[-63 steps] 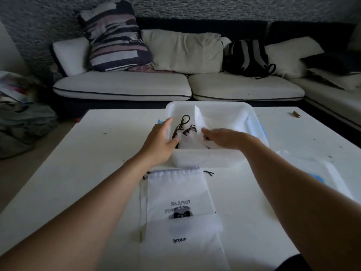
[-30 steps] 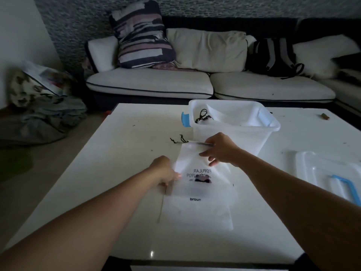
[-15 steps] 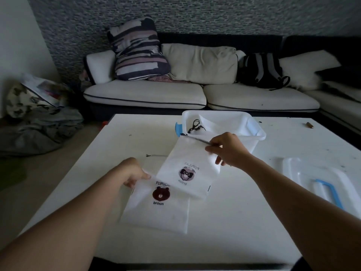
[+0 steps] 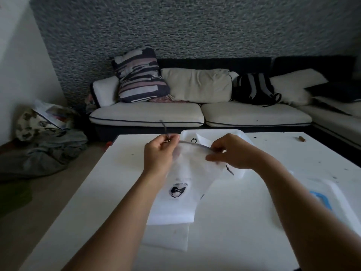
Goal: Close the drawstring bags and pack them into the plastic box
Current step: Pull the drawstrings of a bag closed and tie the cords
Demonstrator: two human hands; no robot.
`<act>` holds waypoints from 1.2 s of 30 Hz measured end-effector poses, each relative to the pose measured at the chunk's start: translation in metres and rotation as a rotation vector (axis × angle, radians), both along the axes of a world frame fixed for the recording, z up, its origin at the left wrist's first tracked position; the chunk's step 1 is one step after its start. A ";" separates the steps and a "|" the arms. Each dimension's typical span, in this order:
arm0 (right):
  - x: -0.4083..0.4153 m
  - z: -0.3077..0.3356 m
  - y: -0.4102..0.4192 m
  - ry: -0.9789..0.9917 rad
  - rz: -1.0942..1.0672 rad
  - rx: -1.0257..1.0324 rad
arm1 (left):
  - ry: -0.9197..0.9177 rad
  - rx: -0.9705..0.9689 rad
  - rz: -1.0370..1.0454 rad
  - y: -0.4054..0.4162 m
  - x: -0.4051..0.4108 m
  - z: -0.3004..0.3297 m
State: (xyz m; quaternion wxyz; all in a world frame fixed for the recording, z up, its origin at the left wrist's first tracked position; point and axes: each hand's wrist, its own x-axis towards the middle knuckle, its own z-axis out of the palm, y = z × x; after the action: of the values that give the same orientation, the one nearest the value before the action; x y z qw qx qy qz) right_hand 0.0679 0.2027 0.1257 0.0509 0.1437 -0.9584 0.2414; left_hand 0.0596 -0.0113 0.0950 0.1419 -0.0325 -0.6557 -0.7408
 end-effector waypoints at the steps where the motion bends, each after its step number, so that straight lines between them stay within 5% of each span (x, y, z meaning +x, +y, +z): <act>1: 0.005 0.008 0.010 -0.009 -0.024 -0.014 | -0.012 0.055 0.028 0.000 -0.001 0.001; 10: 0.020 -0.007 0.032 0.077 -0.168 -0.370 | -0.207 0.105 0.031 0.002 -0.001 0.000; 15: 0.019 -0.037 0.029 -0.159 -0.251 -0.733 | -0.322 0.186 0.001 0.003 -0.006 0.003; 19: 0.017 -0.032 0.026 -0.264 -0.198 -0.745 | -0.334 0.270 0.046 0.001 -0.010 0.004; 24: 0.011 -0.033 0.043 -0.146 -0.237 -0.688 | -0.338 0.187 0.007 -0.012 -0.018 0.004; 31: 0.010 -0.032 0.039 -0.122 -0.305 -1.108 | -0.208 0.003 0.022 -0.022 -0.022 -0.009; 36: 0.010 -0.028 0.036 -0.290 -0.113 -1.553 | -0.235 0.068 0.120 -0.023 -0.023 -0.012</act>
State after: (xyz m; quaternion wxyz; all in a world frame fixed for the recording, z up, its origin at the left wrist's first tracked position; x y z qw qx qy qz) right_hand 0.0783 0.2386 0.0978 0.0233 -0.0147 -0.5186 0.8546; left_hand 0.0363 -0.0339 0.0833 0.1091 0.0987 -0.6429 -0.7517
